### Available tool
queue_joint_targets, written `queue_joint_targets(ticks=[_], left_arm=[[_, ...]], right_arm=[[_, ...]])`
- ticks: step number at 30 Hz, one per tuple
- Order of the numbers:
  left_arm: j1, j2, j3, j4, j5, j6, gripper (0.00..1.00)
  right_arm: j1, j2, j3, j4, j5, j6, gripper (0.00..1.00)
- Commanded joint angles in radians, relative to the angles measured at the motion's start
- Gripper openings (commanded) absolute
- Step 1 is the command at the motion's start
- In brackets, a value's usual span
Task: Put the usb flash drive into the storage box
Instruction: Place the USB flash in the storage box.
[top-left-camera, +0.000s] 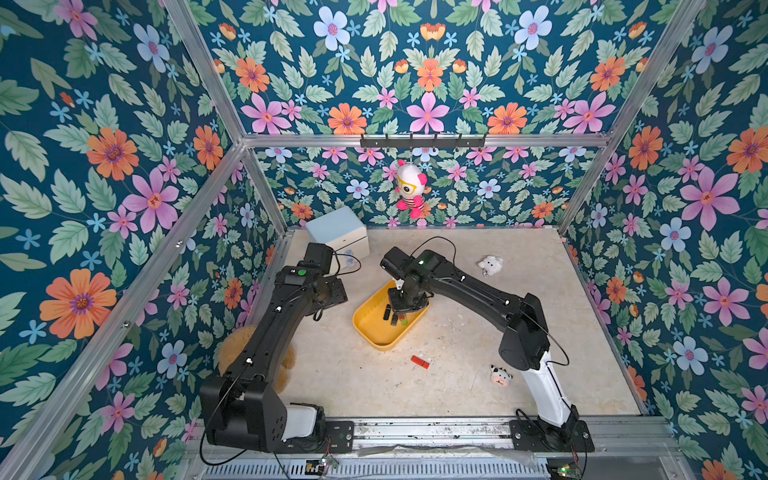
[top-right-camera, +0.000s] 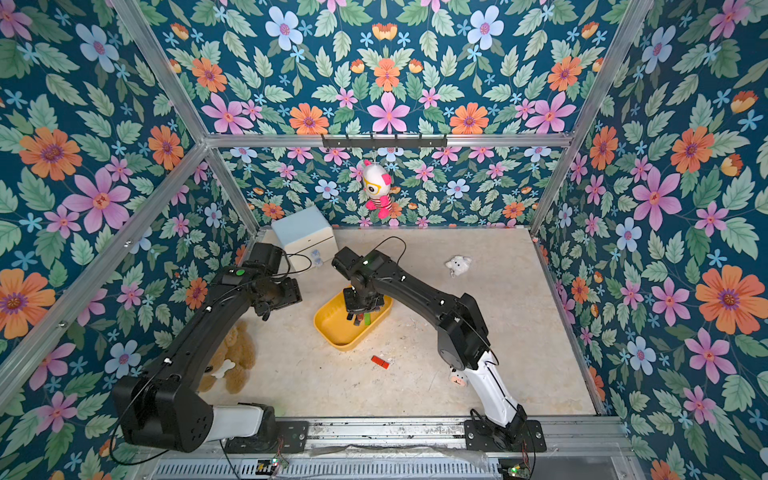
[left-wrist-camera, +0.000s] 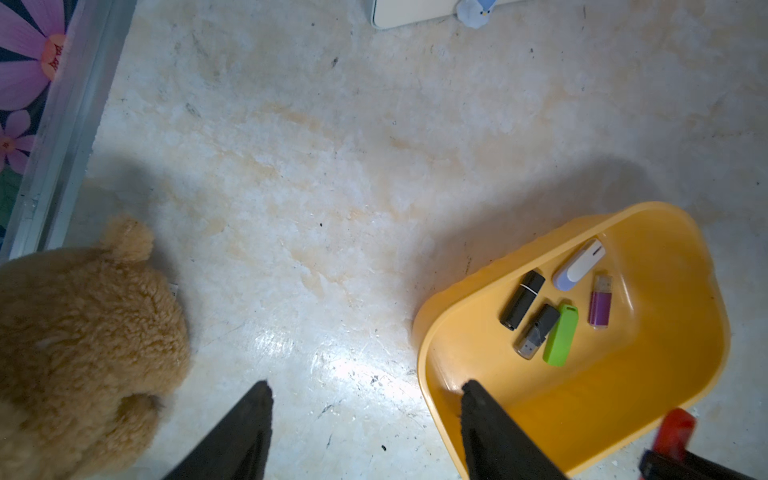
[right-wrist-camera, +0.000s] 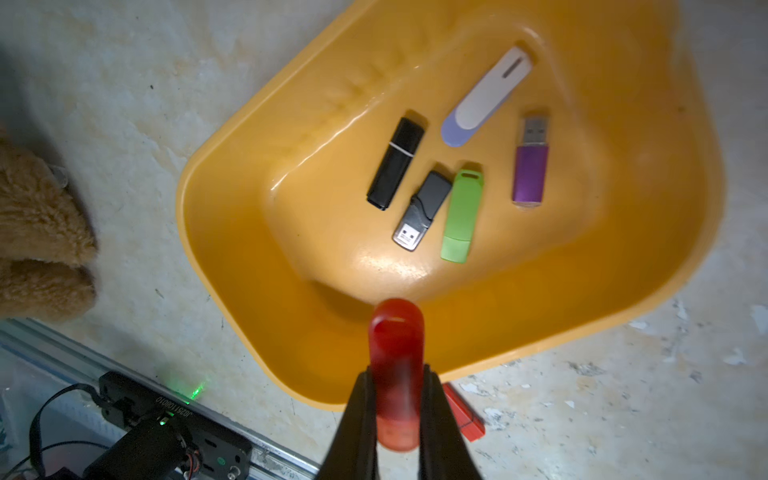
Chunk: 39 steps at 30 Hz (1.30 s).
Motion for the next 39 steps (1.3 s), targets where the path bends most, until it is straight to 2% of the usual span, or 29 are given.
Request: queue_joint_targets(ticks=[1,8,19,39], left_arm=[[0.028,-0.006,-0.017,0.005,0.02,0.026,0.75],[0.103,-0.043,-0.076,0.023,0.074,0.046,0.76],[0.116,-0.068,-0.088,0.011,0.082,0.056,0.77],[0.118,-0.08,-0.086,-0.011,0.082,0.068,0.78]], right_arm=[[0.016,0.05,0.054,-0.038,-0.051,-0.002,0.0],[0.033,0.111,0.048,0.022,-0.132,0.026,0.0],[0.041,0.217,0.123,0.008,-0.161,0.032,0.0],[0.042,0.309,0.196,-0.051,-0.085,0.034,0.0]])
